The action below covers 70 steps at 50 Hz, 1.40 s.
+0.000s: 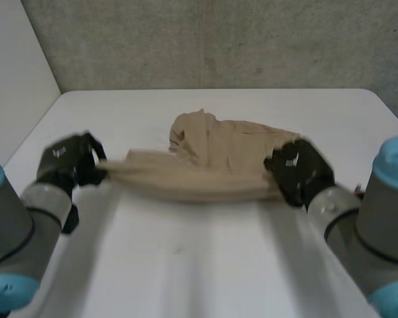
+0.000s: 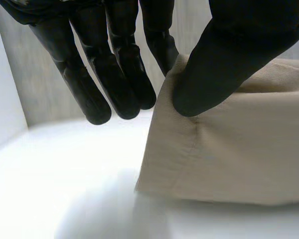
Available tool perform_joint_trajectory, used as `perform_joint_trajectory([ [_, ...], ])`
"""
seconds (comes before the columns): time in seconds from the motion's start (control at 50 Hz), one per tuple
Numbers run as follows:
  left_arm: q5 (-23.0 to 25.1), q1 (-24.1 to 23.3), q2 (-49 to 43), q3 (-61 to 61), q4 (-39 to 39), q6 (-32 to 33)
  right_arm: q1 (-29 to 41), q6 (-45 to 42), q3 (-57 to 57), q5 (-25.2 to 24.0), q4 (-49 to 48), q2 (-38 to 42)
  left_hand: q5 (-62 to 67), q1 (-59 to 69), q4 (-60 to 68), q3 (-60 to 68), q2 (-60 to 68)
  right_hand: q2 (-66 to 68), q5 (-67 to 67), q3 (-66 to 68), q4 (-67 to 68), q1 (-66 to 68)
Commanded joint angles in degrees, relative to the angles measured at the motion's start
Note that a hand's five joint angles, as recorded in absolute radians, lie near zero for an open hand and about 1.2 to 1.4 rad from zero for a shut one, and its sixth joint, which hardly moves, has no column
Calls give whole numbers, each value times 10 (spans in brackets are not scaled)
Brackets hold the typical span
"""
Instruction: Fold the shorts.
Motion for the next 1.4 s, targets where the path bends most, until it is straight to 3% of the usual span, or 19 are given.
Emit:
perform_joint_trajectory([
  [0.02, 1, 5, -5, -50, -59, 3, -5, 2, 75, -45, -30, 22, 137, 156, 113, 116, 113, 127, 132, 120, 118, 246],
  [0.06, 1, 4, -5, -53, -67, 3, -6, 2, 83, -46, -31, 22, 137, 156, 113, 116, 113, 127, 132, 120, 118, 246],
  [0.16, 2, -8, 0, -60, -71, 15, -9, 20, 98, -48, -32, 20, -247, -228, -271, -268, -271, 127, 132, 120, 118, 246],
  [0.18, 2, -10, 0, -61, -71, 20, -11, 27, 98, -48, -32, 20, -268, -249, -292, -289, -292, 127, 132, 120, 118, 246],
  [0.32, 19, -25, 2, -63, -72, 109, -25, 105, 99, -52, -32, 23, -288, -269, -312, -310, -313, 127, 132, 120, 118, 246],
  [0.52, 42, -10, 18, -84, -72, 235, -46, 162, 99, -52, -47, 28, -332, -313, -356, -353, -356, 127, 132, 120, 118, 246],
  [0.66, 66, 2, 17, -103, -72, 281, -48, 181, 99, -53, -46, 29, -327, -308, -351, -348, -351, 127, 132, 120, 118, 246],
  [0.96, 70, 4, -24, -87, -3, 283, -46, 186, 101, -54, -45, 30, -288, -269, -312, -310, -313, 127, 132, 120, 118, 246],
  [1.0, 71, 3, -33, -84, -3, 282, -46, 186, 102, -54, -45, 30, -245, -225, -269, -266, -269, 127, 132, 120, 118, 246],
  [1.1, 72, -2, -52, -76, -3, 282, -48, 186, 102, -53, -45, 29, 67, 87, 43, 46, 43, 127, 132, 120, 118, 246],
  [1.14, 72, -4, -54, -77, -3, 282, -48, 186, 102, -53, -45, 28, 137, 156, 113, 116, 112, 127, 132, 120, 118, 246],
  [1.28, 72, -5, -43, -75, -8, 284, -48, 174, 87, -47, -36, 16, 137, 156, 113, 116, 113, 127, 132, 120, 118, 246],
  [1.4, 68, 6, 86, -75, -68, 280, -43, 119, 77, -46, 9, -54, 137, 156, 113, 116, 113, 127, 132, 120, 118, 246],
])
